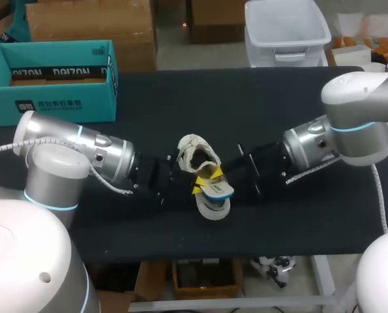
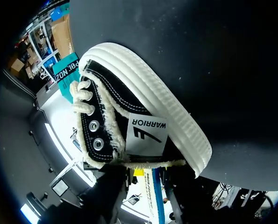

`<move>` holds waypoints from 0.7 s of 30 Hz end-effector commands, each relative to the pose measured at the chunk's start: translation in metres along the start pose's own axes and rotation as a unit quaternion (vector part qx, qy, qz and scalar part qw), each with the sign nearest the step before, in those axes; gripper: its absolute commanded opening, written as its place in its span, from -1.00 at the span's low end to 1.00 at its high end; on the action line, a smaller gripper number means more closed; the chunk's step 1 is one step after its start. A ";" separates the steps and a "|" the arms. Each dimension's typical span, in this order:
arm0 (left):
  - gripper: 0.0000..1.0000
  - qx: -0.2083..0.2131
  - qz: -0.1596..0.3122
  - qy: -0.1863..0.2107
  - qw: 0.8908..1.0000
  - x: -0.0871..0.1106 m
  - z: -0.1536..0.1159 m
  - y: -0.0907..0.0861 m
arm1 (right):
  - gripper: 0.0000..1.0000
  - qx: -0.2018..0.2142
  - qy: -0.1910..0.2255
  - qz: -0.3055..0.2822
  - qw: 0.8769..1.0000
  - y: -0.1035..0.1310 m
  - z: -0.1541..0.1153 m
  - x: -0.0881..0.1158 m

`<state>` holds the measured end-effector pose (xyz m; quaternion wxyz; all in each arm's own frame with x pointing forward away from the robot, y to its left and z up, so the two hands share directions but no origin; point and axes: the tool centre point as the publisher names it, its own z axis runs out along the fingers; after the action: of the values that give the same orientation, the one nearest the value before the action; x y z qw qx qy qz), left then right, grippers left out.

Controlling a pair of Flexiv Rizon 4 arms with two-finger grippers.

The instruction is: Open the shoe tongue, take the insole out of the shoe, put the insole back into the shoe, and pack the shoe into the shoebox

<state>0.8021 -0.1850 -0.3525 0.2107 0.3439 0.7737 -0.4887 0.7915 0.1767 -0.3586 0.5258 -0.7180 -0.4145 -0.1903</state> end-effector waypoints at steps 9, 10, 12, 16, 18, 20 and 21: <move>-1.00 0.001 0.003 -0.006 1.000 0.002 0.001 -0.007 | -1.00 -0.030 0.014 -0.008 0.999 -0.032 -0.010 -0.012; -1.00 0.001 0.003 -0.006 1.000 0.002 0.001 -0.007 | -1.00 -0.030 0.015 -0.009 0.999 -0.032 -0.010 -0.013; -1.00 0.000 0.002 -0.005 1.000 0.002 0.001 -0.008 | -1.00 -0.027 0.014 -0.010 0.999 -0.031 -0.008 -0.013; -0.65 0.006 0.006 -0.006 1.000 0.004 -0.001 -0.016 | -1.00 -0.022 0.013 -0.012 1.000 -0.027 -0.006 -0.013; -0.41 0.011 0.013 -0.009 1.000 0.004 -0.002 -0.021 | -1.00 -0.021 0.013 -0.012 1.000 -0.026 -0.006 -0.013; -0.41 0.014 0.020 -0.010 1.000 0.005 -0.003 -0.027 | -1.00 -0.020 0.012 -0.011 1.000 -0.025 -0.006 -0.013; -0.42 0.016 0.024 -0.010 1.000 0.005 -0.003 -0.030 | -1.00 -0.020 0.012 -0.011 1.000 -0.025 -0.006 -0.013</move>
<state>0.7831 -0.1926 -0.3396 0.2178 0.3626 0.7560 -0.4996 0.7627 0.1688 -0.3479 0.5104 -0.7238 -0.4120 -0.2141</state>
